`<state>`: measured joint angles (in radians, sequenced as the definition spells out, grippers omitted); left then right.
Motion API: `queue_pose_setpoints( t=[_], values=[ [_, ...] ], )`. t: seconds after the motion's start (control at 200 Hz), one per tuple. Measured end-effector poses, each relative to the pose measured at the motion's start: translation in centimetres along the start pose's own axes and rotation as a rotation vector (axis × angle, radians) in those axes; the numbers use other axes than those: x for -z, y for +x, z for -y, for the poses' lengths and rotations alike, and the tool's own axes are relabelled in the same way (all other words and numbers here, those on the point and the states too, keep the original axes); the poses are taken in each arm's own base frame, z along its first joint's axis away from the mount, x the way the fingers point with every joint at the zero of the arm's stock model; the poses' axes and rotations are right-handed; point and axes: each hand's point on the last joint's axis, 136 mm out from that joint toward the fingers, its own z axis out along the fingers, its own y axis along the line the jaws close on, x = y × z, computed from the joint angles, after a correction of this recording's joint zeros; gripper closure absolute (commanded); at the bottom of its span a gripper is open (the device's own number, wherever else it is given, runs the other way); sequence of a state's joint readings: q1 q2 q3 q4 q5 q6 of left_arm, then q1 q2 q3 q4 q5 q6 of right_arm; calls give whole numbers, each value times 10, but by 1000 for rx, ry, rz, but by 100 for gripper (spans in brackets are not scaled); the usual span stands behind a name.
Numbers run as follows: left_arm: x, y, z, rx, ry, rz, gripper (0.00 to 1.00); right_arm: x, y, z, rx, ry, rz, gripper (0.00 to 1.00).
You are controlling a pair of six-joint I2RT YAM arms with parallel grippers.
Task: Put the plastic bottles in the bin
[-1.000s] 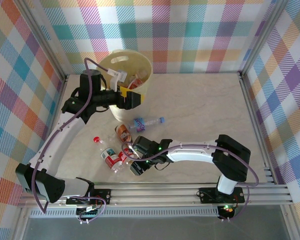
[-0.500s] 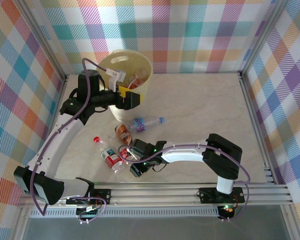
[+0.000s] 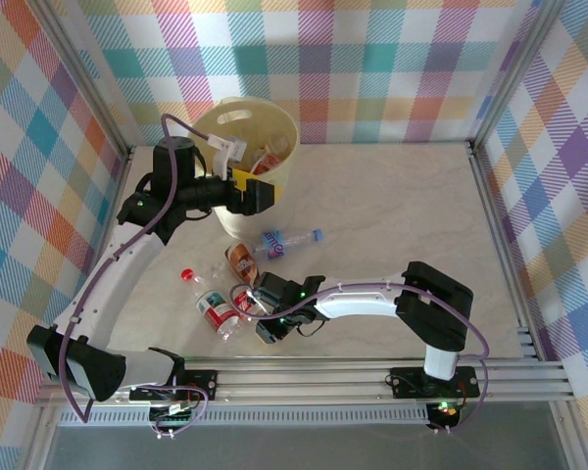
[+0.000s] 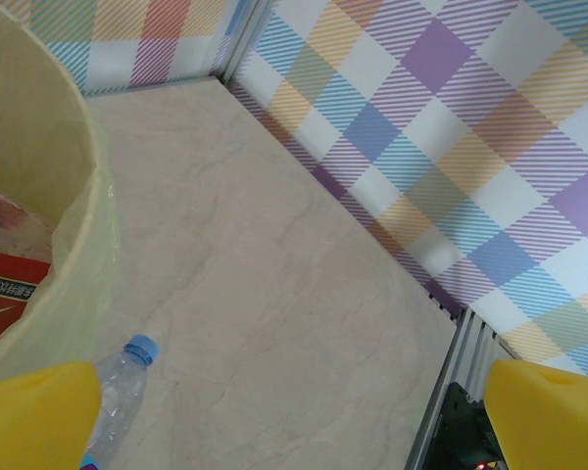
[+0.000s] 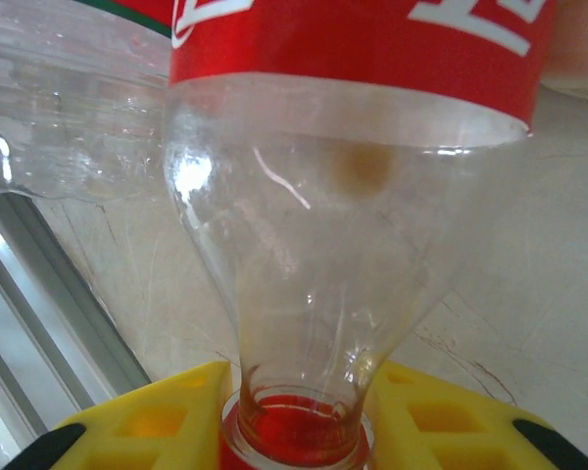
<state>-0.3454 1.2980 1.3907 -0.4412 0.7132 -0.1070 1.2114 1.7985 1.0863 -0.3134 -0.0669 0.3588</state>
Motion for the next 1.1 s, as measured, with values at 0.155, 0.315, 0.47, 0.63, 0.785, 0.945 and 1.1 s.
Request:
queue_pose_setpoints(
  t=[0.155, 0.315, 0.47, 0.63, 0.785, 0.945, 1.1],
  values=[
    [0, 0, 2, 0, -6, 2, 0, 11, 6, 4, 2, 14, 17, 69],
    [-1, 4, 11, 8, -42, -7, 0, 37, 16, 12, 1, 41, 70, 68],
    [9, 4, 18, 61, -92, 23, 0, 67, 30, 21, -11, 63, 132, 68],
    [22, 16, 20, 159, -138, 62, 0, 103, 37, 32, -22, 112, 214, 68],
    [19, 38, 14, 286, -188, 56, 0, 135, 34, 45, -59, 171, 294, 68],
    [18, 65, 10, 417, -246, 36, 0, 155, 38, 61, -86, 234, 323, 68],
    [10, 90, 12, 516, -257, 0, 0, 174, 33, 62, -91, 250, 368, 68]
  ],
)
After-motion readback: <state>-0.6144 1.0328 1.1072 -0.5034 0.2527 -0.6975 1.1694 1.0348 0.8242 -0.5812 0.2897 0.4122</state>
